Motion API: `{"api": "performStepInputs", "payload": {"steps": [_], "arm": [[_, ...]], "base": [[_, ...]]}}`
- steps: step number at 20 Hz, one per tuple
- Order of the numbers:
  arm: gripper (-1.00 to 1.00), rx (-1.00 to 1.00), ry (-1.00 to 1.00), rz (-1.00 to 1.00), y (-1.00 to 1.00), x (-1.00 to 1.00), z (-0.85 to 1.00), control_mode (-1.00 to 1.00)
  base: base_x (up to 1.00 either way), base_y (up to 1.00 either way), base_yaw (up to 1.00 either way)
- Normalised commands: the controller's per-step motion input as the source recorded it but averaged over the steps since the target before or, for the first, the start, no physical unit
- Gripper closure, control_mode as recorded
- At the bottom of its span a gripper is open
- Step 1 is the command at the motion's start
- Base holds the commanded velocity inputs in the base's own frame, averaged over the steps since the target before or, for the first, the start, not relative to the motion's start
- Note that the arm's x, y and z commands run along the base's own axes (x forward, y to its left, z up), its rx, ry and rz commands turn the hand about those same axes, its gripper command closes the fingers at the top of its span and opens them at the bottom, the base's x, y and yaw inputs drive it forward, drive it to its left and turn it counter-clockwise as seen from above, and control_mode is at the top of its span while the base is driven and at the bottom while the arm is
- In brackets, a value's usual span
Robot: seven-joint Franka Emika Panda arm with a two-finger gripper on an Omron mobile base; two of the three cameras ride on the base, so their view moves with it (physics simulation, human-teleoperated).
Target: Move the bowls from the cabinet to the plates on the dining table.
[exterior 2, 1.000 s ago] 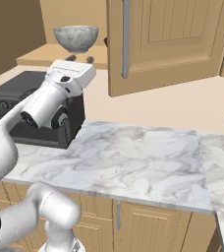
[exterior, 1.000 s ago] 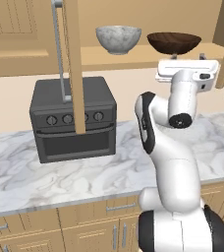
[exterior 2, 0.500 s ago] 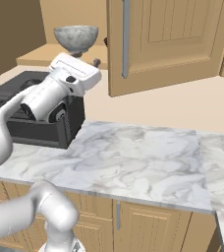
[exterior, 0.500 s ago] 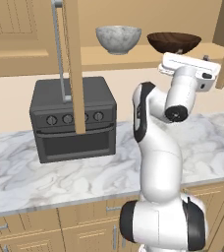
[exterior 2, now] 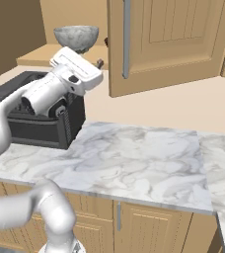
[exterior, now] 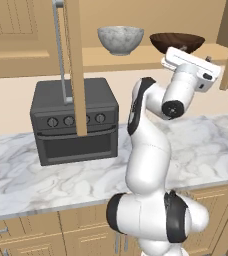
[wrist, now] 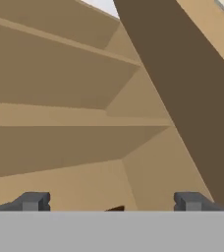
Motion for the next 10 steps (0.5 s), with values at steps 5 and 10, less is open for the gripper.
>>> {"api": "performStepInputs", "payload": {"steps": [5,10], "arm": [[-1.0,0.06,0.04,-0.01,-0.2,0.33,0.1,-1.0],[-1.0,0.06,0.06,-0.01,-0.21,0.26,0.08,-1.0]], "base": [[0.0,0.0,0.0],[0.0,0.0,0.0]]}}
